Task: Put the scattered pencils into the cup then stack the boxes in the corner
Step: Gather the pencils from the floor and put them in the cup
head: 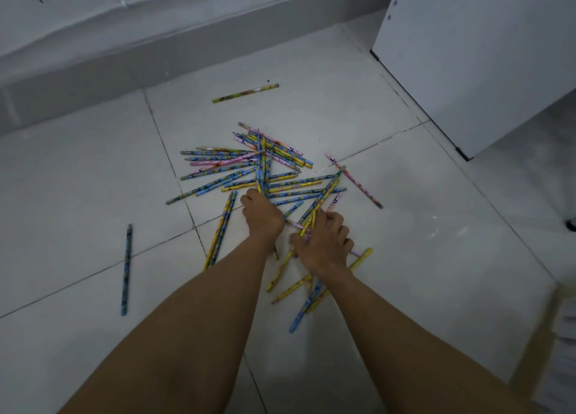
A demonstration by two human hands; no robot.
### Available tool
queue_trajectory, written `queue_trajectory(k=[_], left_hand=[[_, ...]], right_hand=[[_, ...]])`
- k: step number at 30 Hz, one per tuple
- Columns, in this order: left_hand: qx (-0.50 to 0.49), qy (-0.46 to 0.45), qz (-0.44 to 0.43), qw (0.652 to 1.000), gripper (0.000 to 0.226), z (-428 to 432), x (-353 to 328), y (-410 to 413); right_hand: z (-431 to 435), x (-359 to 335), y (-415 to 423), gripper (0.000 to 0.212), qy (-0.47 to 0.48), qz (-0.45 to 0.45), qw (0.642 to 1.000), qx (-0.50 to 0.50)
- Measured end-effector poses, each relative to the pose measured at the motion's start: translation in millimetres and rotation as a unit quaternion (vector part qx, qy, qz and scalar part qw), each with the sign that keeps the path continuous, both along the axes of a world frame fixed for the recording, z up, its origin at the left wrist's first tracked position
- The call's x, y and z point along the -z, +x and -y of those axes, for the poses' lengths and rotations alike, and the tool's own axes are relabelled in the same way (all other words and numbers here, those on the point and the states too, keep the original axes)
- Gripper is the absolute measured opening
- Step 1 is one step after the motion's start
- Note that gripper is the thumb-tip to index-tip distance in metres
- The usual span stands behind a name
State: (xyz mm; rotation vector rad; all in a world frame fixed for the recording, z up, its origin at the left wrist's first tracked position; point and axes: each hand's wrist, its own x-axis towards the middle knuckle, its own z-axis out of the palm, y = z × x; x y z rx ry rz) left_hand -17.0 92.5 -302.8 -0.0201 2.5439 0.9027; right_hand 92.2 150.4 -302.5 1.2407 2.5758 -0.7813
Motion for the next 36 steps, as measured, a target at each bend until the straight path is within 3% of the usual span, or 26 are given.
queue_trajectory(k=[5,11,14,19,26,31,36], left_hand=[[0.100,-0.063,-0.044,0.992,0.048,13,8,7],[0.092,-0.075,-0.037,0.992,0.041,14,3,7],[0.082,-0.047,-0.034,0.995,0.038,18,2,10],[0.048,-0.002,-0.030,0.998,0.029,28,4,11],[0.063,-0.010,-0.050,0.997,0.031,40,8,17],[0.131,-0.027,-0.136,0.982,0.024,40,0,9],[0.170,-0.054,-0.126,0.976,0.027,32,-3,-2]], right_hand=[[1,-3,0,0.067,0.007,-0.008,1.000,0.005],[-3,-5,8,0.098,0.003,0.020,0.999,0.034],[-3,-5,12,0.079,0.001,0.005,0.999,0.035],[-12,-7,10,0.050,-0.091,-0.095,0.989,0.065],[-24,-17,-7,0.029,-0.112,-0.177,0.972,0.104],[-29,-23,-29,0.053,-0.104,-0.178,0.958,0.197],[-21,-23,-40,0.091,-0.150,0.010,0.945,0.292]])
